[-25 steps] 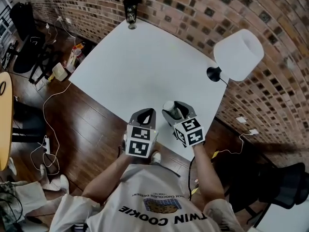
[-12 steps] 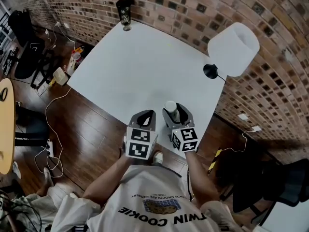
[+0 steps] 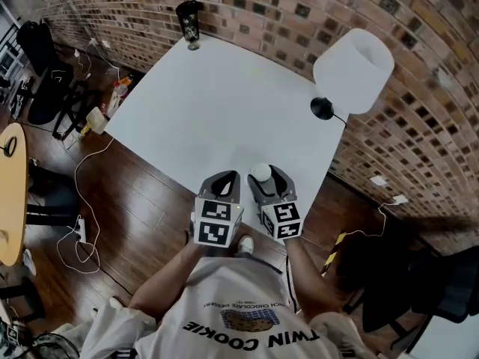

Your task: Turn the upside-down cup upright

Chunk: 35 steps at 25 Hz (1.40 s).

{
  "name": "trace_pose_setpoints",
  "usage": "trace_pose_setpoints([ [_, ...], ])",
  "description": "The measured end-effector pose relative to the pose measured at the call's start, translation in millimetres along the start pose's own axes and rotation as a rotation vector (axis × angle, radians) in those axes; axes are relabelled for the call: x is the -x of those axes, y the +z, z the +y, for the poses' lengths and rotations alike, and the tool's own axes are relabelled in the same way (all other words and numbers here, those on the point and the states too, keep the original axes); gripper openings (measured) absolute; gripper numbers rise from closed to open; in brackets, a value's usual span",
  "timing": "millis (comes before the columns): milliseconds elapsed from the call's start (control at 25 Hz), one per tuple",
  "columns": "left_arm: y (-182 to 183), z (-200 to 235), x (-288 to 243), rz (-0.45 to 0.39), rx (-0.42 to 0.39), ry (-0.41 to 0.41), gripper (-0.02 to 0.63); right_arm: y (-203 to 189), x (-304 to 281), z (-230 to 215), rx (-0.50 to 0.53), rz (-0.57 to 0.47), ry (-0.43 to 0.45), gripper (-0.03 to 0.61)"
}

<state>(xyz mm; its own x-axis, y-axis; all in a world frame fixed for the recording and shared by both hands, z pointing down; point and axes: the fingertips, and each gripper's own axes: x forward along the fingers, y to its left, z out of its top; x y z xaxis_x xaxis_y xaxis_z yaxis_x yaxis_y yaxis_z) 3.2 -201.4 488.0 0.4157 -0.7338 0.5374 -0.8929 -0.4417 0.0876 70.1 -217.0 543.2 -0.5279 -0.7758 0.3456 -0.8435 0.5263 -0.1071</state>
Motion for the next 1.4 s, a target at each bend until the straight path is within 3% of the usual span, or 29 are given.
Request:
trace_pose_setpoints([
  [560,-7.7,-27.2,24.3,-0.058,0.062,0.124,0.006,9.7,30.2,2.5,0.015,0.024,0.108,0.256],
  [840,-30.1,-42.9,58.4,-0.049,0.069,0.132,0.006,20.8,70.5,25.0,0.018,0.031,0.07,0.244],
  [1400,-102.1,-104.1,175.3,-0.095,0.052,0.047,0.006,-2.9,190.8,125.9,-0.044,-0.001,-0.036,0.1],
])
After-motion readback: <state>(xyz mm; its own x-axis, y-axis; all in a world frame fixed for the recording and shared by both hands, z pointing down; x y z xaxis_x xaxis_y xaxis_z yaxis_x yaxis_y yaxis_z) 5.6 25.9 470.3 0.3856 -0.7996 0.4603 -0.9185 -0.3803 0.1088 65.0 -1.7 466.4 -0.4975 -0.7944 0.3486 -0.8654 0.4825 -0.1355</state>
